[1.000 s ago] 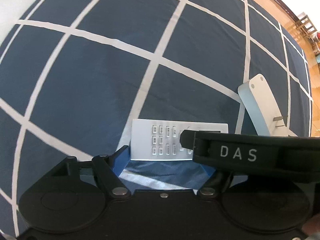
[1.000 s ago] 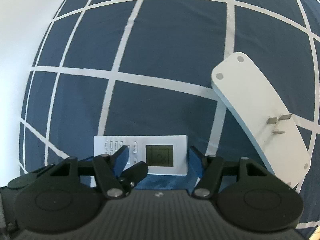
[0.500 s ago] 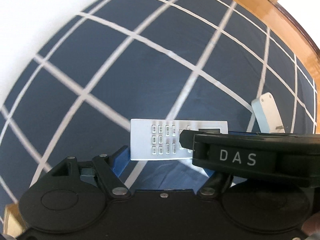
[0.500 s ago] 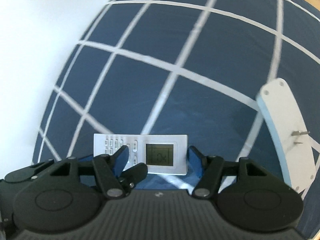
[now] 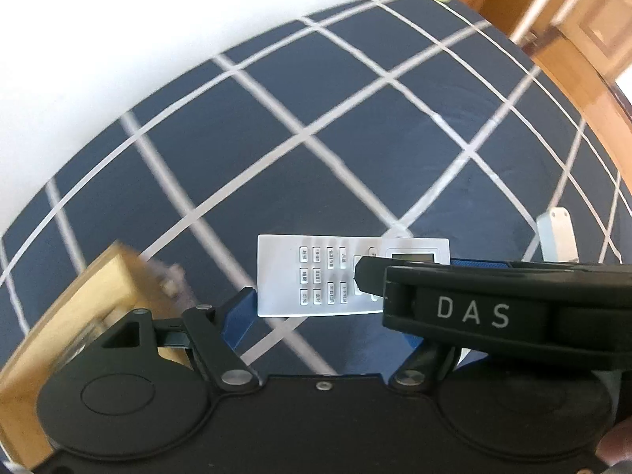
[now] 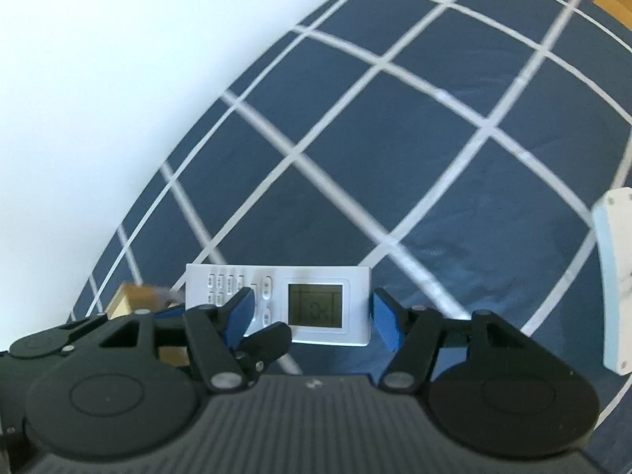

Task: Organize objects
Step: 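Lift the white remote with the right gripper and carry it over the box, then lower the white remote into the box beside the dark case and open the right gripper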

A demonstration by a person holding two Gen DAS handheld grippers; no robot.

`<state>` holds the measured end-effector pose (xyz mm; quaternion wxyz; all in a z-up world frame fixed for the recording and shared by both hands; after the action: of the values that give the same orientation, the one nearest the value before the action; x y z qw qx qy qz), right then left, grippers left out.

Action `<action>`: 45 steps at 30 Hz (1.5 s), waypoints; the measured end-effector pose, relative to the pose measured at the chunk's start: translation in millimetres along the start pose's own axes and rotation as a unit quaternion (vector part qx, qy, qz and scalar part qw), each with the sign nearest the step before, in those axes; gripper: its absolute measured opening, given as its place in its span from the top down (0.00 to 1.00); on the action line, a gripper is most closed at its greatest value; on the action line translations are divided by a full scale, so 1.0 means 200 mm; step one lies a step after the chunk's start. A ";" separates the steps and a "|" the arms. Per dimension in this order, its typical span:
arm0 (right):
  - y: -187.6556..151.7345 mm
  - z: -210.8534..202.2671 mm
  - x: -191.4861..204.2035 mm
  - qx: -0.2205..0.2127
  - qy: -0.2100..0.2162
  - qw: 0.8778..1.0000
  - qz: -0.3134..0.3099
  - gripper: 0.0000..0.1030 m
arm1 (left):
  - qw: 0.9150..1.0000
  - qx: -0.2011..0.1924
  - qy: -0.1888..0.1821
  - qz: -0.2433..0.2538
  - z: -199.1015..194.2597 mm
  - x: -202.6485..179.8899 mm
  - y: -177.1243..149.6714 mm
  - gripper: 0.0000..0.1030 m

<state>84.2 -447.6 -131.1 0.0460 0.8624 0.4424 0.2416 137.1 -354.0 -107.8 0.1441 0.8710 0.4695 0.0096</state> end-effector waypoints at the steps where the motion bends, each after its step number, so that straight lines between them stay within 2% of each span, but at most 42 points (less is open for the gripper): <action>1: -0.01 0.00 0.04 0.001 0.003 1.000 -0.009 0.38 | 1.000 -0.004 0.004 -0.011 -0.03 0.04 -0.02 0.29; 6: -0.06 -0.01 0.25 0.010 0.021 0.998 -0.058 0.38 | 0.998 -0.021 0.018 -0.057 -0.14 0.20 -0.09 0.29; 12: -0.12 -0.02 0.50 0.019 0.040 0.992 -0.121 0.38 | 0.991 -0.042 0.036 -0.118 -0.27 0.39 -0.19 0.29; 19: -0.23 0.05 0.78 0.043 0.061 0.979 -0.191 0.38 | 0.978 -0.049 0.056 -0.193 -0.34 0.69 -0.41 0.29; 26: -0.38 0.16 1.03 0.072 0.075 0.960 -0.259 0.38 | 0.962 -0.048 0.066 -0.260 -0.36 0.95 -0.62 0.29; 34: -0.51 0.31 1.18 0.098 0.075 0.944 -0.307 0.38 | 0.948 -0.040 0.062 -0.311 -0.27 1.13 -0.76 0.30; 40: -0.58 0.44 1.20 0.116 0.067 0.937 -0.321 0.38 | 0.941 -0.027 0.053 -0.332 -0.16 1.20 -0.84 0.30; 45: -0.63 0.54 1.20 0.130 0.058 0.935 -0.325 0.38 | 0.940 -0.016 0.047 -0.338 -0.08 1.24 -0.87 0.30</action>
<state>158.4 -169.9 -172.5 -0.0164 0.6548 0.7279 0.2029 131.9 -57.0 -167.1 0.1301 0.6576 0.7420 0.0088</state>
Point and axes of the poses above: each gripper's, at about its wrist camera, not at the fingertips, and z roughly the way its jaws point, x to its left, y to its top, the point moved 5 cm from there along z, roughly the way its jaws point, and after that the axes turned 11 degrees about -z, right-handed, at the moved point
